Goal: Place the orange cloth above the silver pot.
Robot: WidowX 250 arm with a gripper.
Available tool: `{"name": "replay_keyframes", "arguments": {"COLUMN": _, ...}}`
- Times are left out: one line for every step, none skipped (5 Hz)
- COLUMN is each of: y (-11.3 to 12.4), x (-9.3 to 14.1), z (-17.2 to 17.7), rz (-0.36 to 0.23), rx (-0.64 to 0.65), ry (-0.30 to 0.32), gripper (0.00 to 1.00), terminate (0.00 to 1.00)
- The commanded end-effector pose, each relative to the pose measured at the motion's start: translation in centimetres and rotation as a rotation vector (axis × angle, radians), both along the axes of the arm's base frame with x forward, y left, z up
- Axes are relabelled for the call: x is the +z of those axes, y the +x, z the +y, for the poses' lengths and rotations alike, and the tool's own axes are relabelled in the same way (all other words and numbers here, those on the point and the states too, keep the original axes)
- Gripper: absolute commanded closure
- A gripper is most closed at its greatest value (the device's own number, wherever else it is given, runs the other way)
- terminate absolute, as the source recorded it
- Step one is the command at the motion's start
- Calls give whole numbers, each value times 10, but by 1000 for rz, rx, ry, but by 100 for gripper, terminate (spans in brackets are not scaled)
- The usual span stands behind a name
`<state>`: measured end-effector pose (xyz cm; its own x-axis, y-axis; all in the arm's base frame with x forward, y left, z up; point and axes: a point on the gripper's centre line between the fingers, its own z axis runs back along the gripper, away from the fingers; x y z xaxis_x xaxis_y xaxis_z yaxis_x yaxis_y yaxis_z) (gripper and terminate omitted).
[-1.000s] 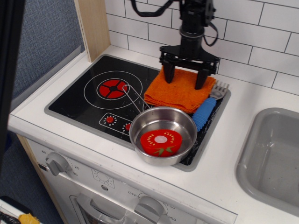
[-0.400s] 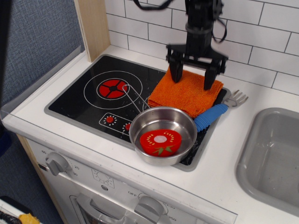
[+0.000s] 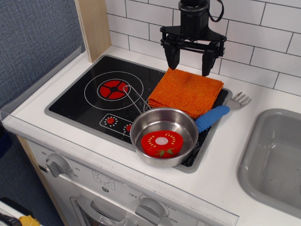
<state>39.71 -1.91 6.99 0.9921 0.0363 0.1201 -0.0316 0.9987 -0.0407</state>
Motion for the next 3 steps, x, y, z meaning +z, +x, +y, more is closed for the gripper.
{"name": "replay_keyframes", "arguments": {"y": -23, "x": 23, "z": 12, "rz": -72, "rx": -19, "ry": -24, "gripper": 0, "terminate": 0}}
{"name": "replay_keyframes", "arguments": {"y": -23, "x": 23, "z": 12, "rz": -72, "rx": -19, "ry": -24, "gripper": 0, "terminate": 0}}
{"name": "replay_keyframes", "arguments": {"y": -23, "x": 23, "z": 12, "rz": -72, "rx": -19, "ry": -24, "gripper": 0, "terminate": 100}}
